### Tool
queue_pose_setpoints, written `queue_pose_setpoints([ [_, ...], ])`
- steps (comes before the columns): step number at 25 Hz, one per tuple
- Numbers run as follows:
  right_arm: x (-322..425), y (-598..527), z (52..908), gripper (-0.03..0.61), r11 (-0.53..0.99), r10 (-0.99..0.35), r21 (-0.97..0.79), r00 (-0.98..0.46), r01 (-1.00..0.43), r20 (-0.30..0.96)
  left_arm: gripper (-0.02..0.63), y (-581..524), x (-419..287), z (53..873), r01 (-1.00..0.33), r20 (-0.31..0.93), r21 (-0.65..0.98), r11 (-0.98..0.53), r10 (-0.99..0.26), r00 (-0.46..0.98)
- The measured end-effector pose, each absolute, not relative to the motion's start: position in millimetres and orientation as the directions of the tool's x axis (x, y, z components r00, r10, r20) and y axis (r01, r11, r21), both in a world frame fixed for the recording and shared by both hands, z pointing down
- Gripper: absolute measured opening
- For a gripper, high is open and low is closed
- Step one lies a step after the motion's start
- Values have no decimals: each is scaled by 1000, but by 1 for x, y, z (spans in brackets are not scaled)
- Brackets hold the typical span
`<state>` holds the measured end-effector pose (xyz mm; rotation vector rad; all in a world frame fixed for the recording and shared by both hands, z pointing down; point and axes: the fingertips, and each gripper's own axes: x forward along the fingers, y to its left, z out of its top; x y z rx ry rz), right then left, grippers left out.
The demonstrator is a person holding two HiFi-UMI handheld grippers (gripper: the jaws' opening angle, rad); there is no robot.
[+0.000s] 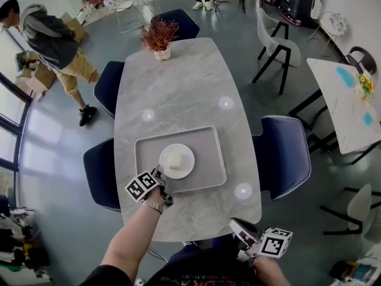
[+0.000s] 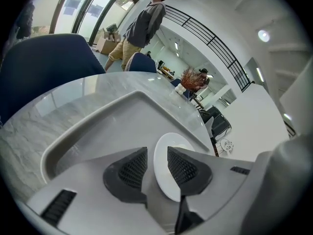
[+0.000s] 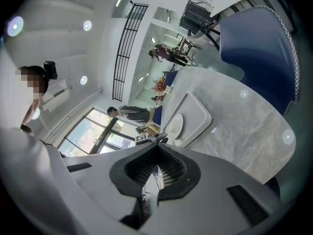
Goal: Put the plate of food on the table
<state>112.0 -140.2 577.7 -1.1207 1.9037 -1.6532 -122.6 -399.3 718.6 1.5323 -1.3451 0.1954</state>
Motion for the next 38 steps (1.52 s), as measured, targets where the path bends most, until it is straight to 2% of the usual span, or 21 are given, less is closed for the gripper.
queue_pose_setpoints([
  [4, 100, -142, 573, 11, 8, -753, -948, -625, -318, 203, 115, -389, -141, 711, -802, 671, 578, 154, -649, 358],
  [8, 85, -143, 570, 11, 33, -743, -944, -640, -328, 196, 106, -369, -155, 695, -781, 620, 619, 82, -660, 423],
  [10, 73, -144, 566, 11, 50, -735, -943, -651, -329, 189, 22, -359, -162, 683, -760, 583, 649, 36, -665, 467],
  [15, 35, -139, 555, 11, 105, -713, -933, -680, -343, 170, 8, -324, -176, 643, -655, 450, 745, -127, -629, 634],
  [19, 6, -131, 542, 11, 143, -700, -925, -697, -353, 157, 9, -281, -167, 596, -496, 294, 809, -316, -513, 807],
  [24, -25, -118, 534, 11, 173, -698, -916, -701, -362, 146, 8, -221, -153, 546, -335, 166, 809, -483, -359, 918],
  [30, -62, -91, 541, 11, 165, -710, -921, -690, -353, 137, 8, -145, -152, 526, -117, 45, 835, -537, -144, 988],
  [38, -77, -69, 540, 11, 185, -717, -917, -687, -353, 120, 9, -77, -150, 530, -29, 43, 843, -538, 15, 999],
])
